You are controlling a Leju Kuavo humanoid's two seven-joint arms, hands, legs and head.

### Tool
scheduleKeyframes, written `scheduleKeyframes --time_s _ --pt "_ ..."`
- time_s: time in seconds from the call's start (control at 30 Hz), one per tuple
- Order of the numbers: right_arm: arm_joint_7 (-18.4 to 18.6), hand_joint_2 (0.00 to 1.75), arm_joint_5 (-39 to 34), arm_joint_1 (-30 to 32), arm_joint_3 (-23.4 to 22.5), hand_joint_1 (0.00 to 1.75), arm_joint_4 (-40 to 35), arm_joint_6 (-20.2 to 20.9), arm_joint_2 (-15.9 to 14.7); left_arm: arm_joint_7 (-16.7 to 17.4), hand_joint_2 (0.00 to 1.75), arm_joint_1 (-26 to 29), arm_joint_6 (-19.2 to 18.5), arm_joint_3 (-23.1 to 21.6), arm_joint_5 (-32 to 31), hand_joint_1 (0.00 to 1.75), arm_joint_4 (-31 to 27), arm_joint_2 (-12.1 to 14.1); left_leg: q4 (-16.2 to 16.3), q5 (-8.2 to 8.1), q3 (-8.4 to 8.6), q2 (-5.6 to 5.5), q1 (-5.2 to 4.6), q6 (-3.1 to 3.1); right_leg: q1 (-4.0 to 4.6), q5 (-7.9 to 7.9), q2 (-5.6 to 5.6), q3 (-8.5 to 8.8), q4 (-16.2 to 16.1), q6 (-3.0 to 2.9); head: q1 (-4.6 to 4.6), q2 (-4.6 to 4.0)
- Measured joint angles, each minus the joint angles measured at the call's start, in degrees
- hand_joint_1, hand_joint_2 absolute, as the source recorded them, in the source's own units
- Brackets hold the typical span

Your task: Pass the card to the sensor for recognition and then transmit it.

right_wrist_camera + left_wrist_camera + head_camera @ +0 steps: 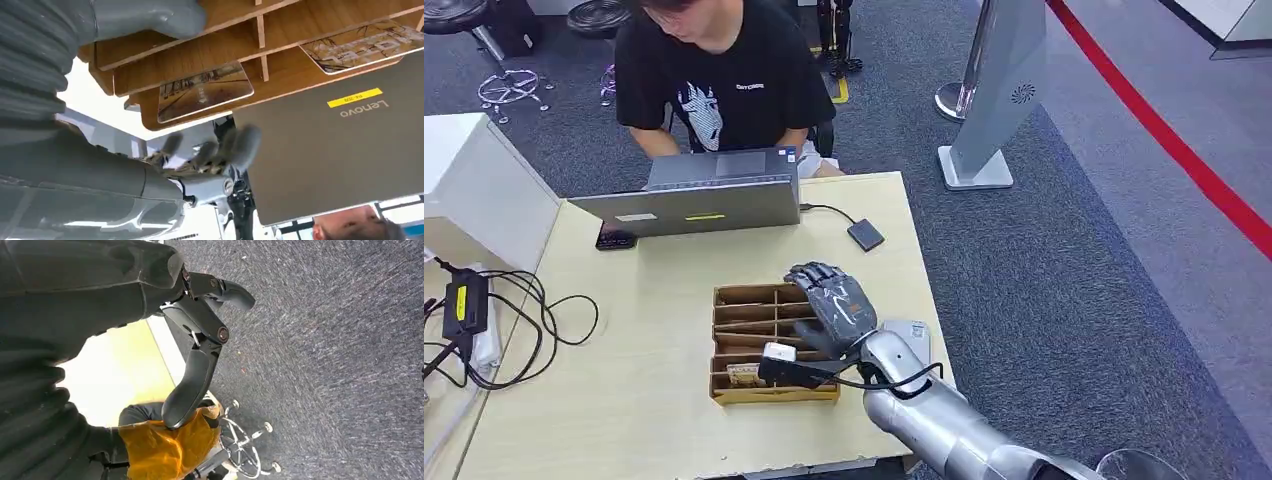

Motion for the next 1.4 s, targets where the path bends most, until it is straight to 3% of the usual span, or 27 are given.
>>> scheduleKeyframes --time_s 1.4 --pt "-2.23 1.75 -0.42 -1.21 -1.44 1.75 0.90 -1.62 0.63 -0.15 1.75 -0.02 0.13 0.00 -0.44 0.00 0.00 0.00 0.00 0.00 0.04 0.01 0.00 0.00 0.00 0.00 0.01 0.02 0.00 0.00 0.00 0.00"
